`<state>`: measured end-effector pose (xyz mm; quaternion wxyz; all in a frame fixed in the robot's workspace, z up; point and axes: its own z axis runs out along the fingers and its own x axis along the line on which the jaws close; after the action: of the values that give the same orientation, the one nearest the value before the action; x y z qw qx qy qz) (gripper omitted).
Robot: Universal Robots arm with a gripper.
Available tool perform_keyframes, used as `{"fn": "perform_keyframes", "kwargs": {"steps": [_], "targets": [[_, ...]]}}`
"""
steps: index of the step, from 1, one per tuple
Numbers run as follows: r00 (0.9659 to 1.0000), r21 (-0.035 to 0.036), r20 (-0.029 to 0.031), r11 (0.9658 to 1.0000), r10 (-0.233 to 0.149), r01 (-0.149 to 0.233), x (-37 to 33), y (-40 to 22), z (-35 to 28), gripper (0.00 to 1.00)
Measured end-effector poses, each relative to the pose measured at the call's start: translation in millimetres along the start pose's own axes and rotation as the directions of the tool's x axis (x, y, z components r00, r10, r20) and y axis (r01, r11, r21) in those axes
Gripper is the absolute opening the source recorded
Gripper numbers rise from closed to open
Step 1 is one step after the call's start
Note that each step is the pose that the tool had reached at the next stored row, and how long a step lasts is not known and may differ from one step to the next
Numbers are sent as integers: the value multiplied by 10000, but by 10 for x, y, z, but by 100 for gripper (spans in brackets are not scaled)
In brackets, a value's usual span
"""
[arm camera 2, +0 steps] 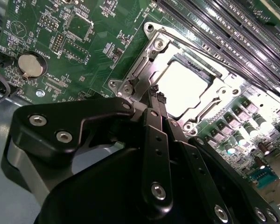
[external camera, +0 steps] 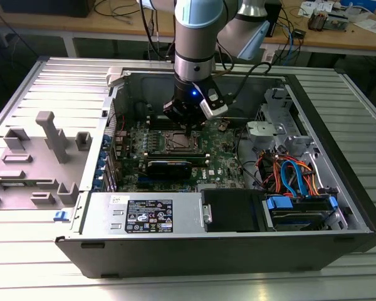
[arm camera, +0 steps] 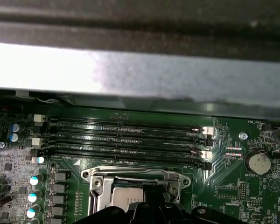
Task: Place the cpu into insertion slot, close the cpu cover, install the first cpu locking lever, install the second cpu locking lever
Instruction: 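Install the second cpu locking lever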
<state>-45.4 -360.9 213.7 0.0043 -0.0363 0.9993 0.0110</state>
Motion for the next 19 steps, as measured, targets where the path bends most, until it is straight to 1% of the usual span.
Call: {"fn": "perform_keyframes", "kwargs": {"steps": [9,11,12,15,19], "targets": [[10000,0,0,10000,-1,1,0,-4,0,11],[10000,1,-1,10000,-2,2,1,-21,-1,11],[10000,0,0,10000,-1,1,3,-42,-1,11],[10000,-1,1,10000,-1,1,5,-78,-2,11],[10000,0,0,10000,0,0,7,-102,-2,11]]}}
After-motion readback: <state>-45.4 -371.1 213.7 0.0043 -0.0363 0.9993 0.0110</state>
